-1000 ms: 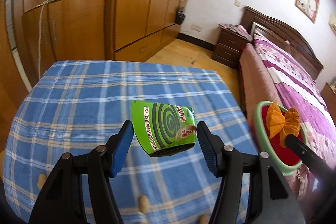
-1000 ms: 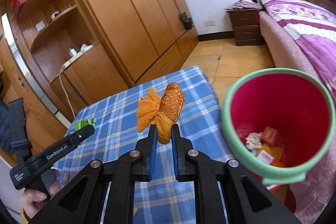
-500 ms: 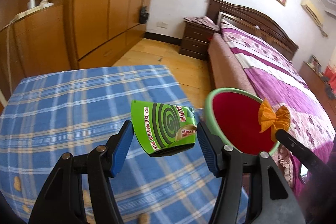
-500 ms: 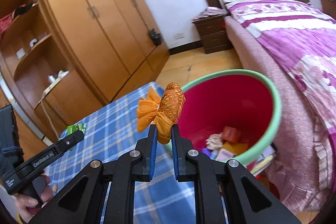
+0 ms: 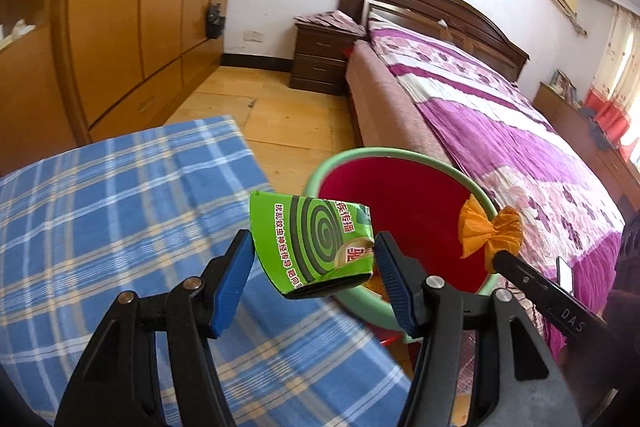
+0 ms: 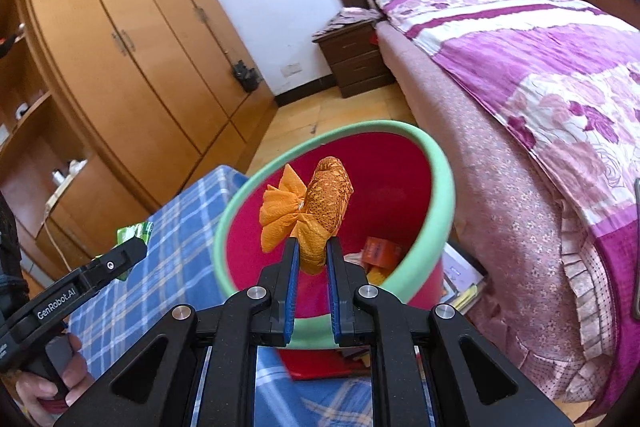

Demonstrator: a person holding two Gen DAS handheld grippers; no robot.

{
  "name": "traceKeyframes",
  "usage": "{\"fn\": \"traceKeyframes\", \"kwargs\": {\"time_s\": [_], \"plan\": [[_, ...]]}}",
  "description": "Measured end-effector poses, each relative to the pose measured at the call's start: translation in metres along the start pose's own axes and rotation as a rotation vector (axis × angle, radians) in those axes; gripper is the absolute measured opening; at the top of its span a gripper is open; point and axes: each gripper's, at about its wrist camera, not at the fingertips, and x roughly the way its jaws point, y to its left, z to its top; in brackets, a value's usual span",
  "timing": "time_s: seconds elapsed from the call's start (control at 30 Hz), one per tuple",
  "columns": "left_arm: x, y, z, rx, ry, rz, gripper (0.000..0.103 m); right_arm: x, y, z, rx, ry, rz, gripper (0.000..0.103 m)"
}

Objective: Collect trash
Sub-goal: 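Carry the green box and orange cloth over the red bucket with both tools, then open the left tool to drop the green box while the right tool releases the orange cloth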

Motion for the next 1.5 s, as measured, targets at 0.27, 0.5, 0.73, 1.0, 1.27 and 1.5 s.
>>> {"fn": "traceKeyframes", "kwargs": {"time_s": [0.27, 0.5, 0.73, 1.0, 1.27, 1.5], "plan": [[0.03, -0.025, 0.001, 0.054, 0.041, -0.031, 0.062, 0.01, -0.02, 0.006, 0.023, 0.007, -0.026, 0.013], [0.047, -0.036, 0.0, 0.087, 0.073, -0.053, 0.063, 0.02, -0.028, 0.008, 0.026, 0.019, -0.045, 0.013], [0.056, -0.04, -0.004, 0.099, 0.1, -0.016, 0.068, 0.024, -0.03, 0.008, 0.029, 0.028, -0.045, 0.013], [0.048, -0.034, -0.005, 0.081, 0.074, -0.016, 0.07, 0.028, -0.03, 0.007, 0.03, 0.046, -0.042, 0.016], [0.03, -0.017, -0.008, 0.041, 0.071, 0.011, 0.07, 0.028, -0.022, 0.005, 0.02, 0.062, -0.015, 0.032], [0.005, 0.002, -0.013, 0.001, 0.053, 0.043, 0.07, 0.017, -0.005, 0.0, -0.01, 0.051, -0.002, 0.051]]}}
